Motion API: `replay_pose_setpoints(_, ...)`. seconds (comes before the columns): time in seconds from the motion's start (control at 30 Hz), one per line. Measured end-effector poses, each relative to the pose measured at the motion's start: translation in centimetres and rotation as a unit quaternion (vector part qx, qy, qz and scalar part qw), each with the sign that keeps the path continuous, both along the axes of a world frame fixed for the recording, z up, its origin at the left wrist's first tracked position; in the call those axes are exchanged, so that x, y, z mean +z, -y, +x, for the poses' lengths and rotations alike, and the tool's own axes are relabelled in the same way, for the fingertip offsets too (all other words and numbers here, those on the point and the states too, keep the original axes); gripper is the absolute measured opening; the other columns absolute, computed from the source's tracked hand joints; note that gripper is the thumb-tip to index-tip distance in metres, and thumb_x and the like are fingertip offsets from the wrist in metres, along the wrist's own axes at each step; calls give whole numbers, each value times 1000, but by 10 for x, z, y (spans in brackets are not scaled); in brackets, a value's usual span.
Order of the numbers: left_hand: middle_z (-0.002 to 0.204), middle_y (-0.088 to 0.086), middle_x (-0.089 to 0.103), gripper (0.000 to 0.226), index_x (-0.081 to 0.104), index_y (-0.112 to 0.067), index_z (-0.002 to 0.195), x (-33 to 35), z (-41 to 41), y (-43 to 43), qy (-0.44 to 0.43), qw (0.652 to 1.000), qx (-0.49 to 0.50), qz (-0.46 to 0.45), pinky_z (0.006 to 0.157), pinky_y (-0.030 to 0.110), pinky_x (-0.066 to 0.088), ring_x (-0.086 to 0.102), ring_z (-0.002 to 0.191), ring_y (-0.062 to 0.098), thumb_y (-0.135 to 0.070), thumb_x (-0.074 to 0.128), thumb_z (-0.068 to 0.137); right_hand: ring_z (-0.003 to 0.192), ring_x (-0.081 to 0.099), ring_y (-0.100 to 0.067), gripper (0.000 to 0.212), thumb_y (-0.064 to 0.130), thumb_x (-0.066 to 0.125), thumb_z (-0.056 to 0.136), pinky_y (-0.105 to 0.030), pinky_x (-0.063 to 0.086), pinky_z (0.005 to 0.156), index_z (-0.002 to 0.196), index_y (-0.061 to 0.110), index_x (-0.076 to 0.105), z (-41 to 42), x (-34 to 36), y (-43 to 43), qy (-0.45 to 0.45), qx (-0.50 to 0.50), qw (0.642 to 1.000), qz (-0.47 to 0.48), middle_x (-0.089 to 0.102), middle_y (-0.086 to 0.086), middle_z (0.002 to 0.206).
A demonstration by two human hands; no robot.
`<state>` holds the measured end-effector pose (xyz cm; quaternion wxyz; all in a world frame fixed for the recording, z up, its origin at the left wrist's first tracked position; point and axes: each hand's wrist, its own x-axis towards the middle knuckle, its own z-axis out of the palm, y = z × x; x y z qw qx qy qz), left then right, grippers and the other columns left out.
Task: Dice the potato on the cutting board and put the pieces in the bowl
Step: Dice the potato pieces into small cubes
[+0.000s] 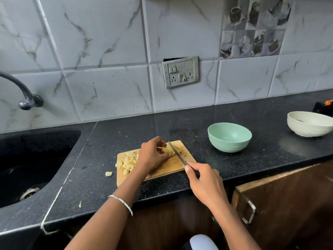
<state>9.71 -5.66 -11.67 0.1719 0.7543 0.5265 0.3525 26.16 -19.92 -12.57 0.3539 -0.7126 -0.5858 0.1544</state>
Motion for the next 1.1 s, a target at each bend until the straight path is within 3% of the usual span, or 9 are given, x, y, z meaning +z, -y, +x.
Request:
replay_pose_setpoints(0.3, 92, -13, 67, 35, 63, -26, 93, 2, 1, 1, -11, 1000, 5, -5, 73, 25, 57, 63, 77, -3, -36, 87, 70, 122, 55, -23, 40, 48, 46, 103, -36, 45, 96, 139, 36, 58, 2, 0, 5, 1, 1, 1000, 0, 64, 8, 134)
replay_pose_setpoints(0.47, 92, -11, 68, 35, 62, -27, 90, 3, 3, 2, -17, 1000, 15, -4, 76, 32, 58, 65, 76, 2, -34, 88, 68, 97, 69, -20, 40, 49, 48, 102, -38, 52, 92, 135, 33, 63, 0, 3, -3, -20, 15, 1000, 4, 71, 5, 122)
replay_pose_setpoints(0.63, 90, -12, 68, 33, 61, -27, 86, 3, 4, 3, -17, 999, 29, 0, 76, 34, 58, 66, 74, 4, -33, 88, 67, 97, 70, -22, 39, 48, 49, 101, -37, 54, 89, 135, 34, 62, 1, 9, -15, -11, 21, 1000, -14, 74, 1, 108)
replay_pose_setpoints(0.87, 88, -11, 68, 35, 61, -25, 87, 3, 5, 3, -39, 999, 35, 0, 76, 36, 57, 65, 77, 9, -39, 87, 67, 98, 68, -22, 39, 47, 50, 101, -40, 54, 89, 136, 34, 62, 7, 14, -19, 23, 31, 999, -24, 72, 3, 112)
replay_pose_setpoints(0.97, 88, -10, 67, 35, 60, -27, 87, 5, 5, 4, -41, 999, 35, -4, 76, 36, 57, 65, 80, 10, -39, 87, 67, 97, 69, -21, 39, 47, 51, 101, -39, 54, 90, 136, 34, 62, 10, 14, -19, 30, 28, 999, -26, 68, 4, 125)
replay_pose_setpoints(1.1, 90, -10, 68, 35, 60, -27, 87, 6, 5, 4, -44, 998, 33, -11, 78, 37, 58, 65, 83, 10, -39, 87, 68, 93, 69, -20, 40, 49, 50, 100, -38, 55, 87, 137, 37, 60, 12, 13, -16, 25, 33, 999, -22, 69, 5, 123)
